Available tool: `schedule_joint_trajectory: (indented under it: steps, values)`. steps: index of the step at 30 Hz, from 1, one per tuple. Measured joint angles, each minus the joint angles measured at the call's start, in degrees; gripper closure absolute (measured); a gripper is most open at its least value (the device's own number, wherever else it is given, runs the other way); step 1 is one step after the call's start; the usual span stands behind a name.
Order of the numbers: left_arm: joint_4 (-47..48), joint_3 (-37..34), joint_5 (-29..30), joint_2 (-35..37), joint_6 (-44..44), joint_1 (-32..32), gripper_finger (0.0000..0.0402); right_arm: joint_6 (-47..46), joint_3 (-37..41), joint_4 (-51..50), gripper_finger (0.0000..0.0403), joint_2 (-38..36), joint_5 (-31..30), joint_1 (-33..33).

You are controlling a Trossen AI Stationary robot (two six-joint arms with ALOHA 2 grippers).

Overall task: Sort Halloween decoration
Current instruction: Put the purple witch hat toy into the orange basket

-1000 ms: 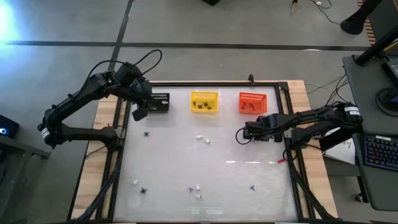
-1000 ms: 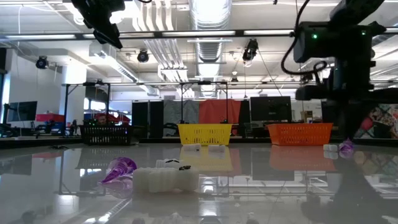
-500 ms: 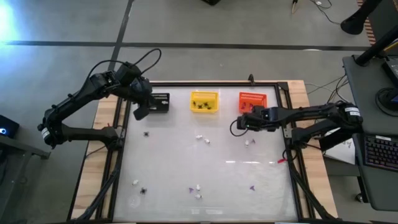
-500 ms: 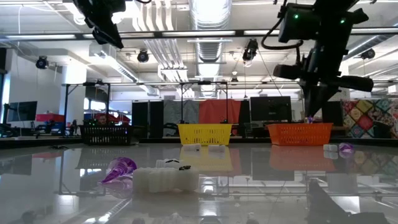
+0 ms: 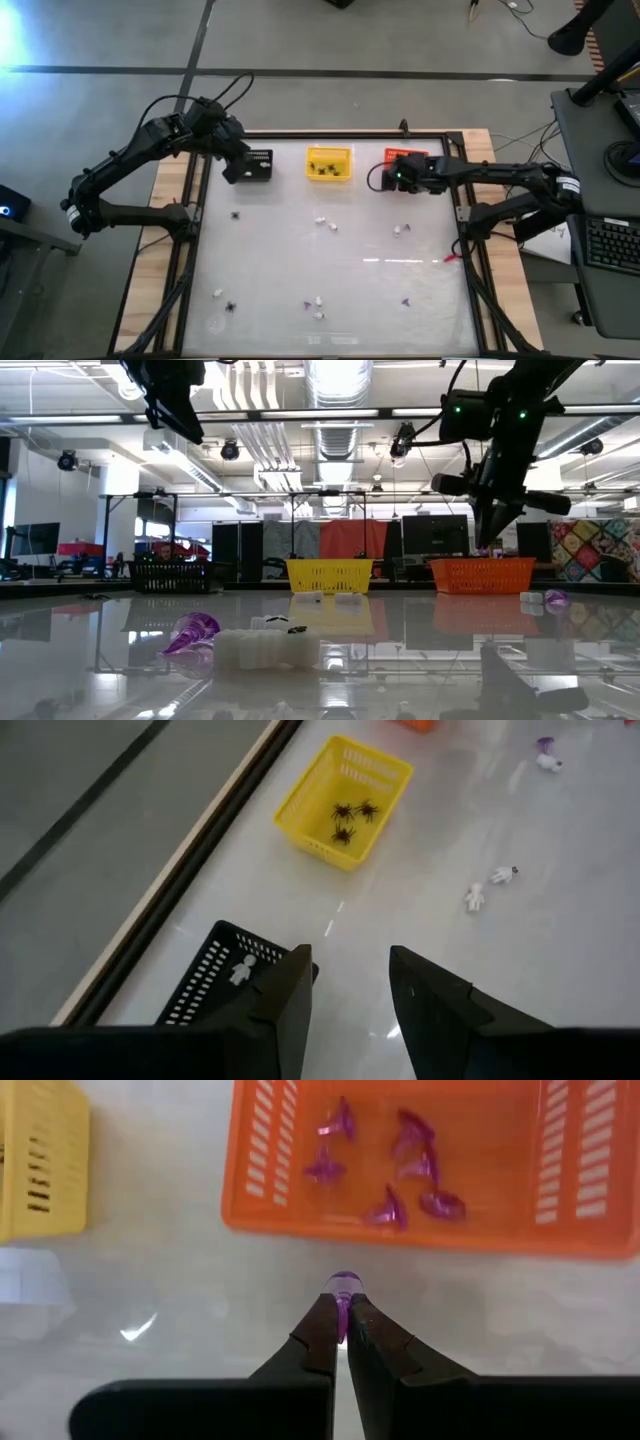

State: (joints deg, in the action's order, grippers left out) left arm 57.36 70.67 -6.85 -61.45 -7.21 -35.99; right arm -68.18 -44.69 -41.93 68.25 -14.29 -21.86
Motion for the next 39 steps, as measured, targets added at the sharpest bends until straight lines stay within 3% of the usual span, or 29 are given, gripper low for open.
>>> schedule_joint_trajectory:
  steps: [21, 39]
  values:
    - [-0.1, 0.0, 0.4, 0.0, 3.5, 0.0, 0.0283, 21.8, 0.0, 3.8, 0.0394, 0.0, 7.0, -20.5]
    - [-1.9, 0.0, 0.4, -4.3, 6.9, 0.0, 0.0283, 34.0, 0.0, 3.8, 0.0394, 0.1, 9.2, -25.1]
